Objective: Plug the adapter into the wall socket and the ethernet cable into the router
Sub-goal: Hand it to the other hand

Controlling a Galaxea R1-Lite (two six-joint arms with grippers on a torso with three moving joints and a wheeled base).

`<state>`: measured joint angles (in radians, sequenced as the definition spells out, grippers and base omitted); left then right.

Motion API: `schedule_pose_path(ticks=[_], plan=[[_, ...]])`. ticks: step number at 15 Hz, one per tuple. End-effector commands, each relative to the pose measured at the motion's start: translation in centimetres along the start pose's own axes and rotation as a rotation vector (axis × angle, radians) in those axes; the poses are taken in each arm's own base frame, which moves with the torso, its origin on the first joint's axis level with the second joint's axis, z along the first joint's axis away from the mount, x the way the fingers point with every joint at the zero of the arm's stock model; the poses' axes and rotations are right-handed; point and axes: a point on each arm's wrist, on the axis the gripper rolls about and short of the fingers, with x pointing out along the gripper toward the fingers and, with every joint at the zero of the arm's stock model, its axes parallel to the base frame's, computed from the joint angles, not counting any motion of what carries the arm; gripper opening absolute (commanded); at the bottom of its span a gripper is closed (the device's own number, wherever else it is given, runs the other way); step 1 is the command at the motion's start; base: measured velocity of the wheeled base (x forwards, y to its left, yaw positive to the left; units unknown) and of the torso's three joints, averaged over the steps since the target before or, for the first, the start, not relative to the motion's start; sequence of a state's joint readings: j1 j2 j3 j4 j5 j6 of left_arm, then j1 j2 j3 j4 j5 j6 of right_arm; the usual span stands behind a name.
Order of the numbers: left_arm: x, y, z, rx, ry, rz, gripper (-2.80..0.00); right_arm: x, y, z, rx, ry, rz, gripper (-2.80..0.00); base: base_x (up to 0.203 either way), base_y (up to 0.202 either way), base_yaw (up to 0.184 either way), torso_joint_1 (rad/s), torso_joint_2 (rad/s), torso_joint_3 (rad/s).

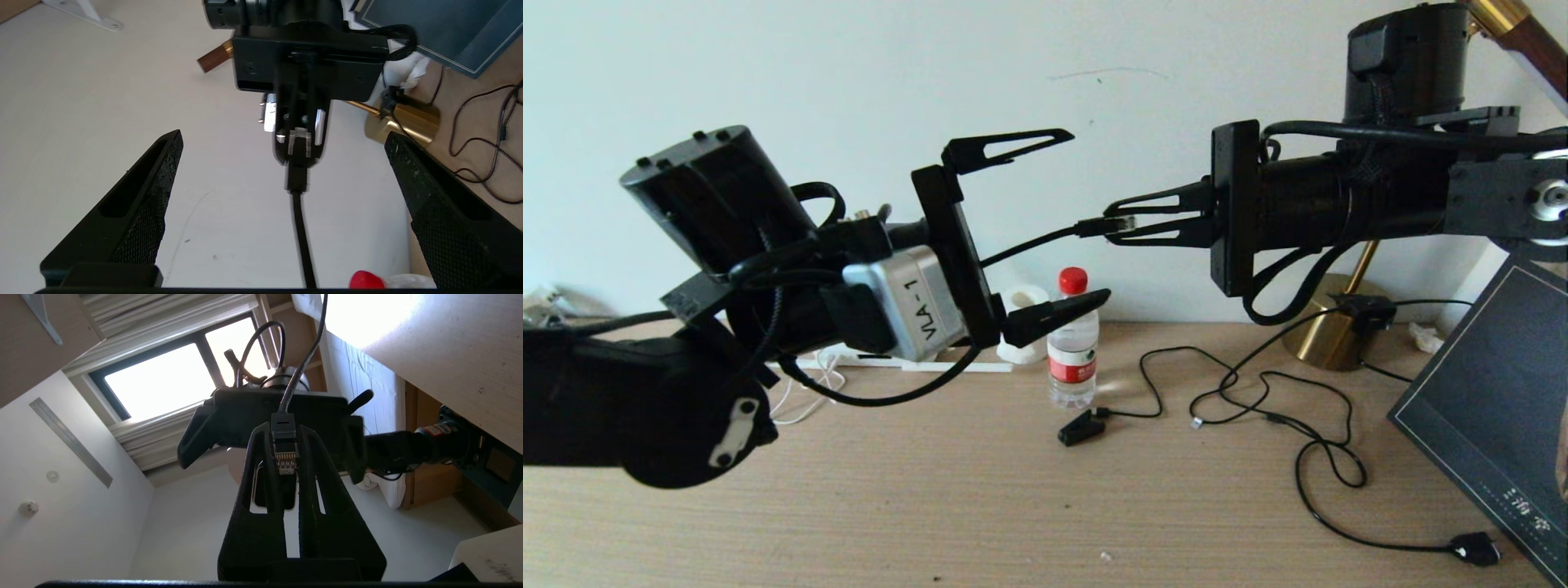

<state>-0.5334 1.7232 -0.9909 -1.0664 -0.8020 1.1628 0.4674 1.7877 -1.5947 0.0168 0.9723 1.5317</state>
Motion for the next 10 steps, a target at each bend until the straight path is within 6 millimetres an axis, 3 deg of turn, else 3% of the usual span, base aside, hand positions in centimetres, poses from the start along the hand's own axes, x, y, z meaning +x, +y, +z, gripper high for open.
schedule_pose_path(ticks=[1, 10], plan=[[-0.05, -0.3, -0.05, 0.001, -0.002, -0.006, 0.0, -0.07, 0.08, -0.14, 0.006, 0.017, 0.002, -2.8, 0.0, 0.0, 0.0, 0.0, 0.0, 0.0], [-0.36, -0.73, -0.42, -0.013, 0.015, -0.017, 0.0, 0.02, -0.19, -0.17, 0.012, 0.038, -0.003, -2.8, 0.0, 0.0, 0.0, 0.0, 0.0, 0.0]])
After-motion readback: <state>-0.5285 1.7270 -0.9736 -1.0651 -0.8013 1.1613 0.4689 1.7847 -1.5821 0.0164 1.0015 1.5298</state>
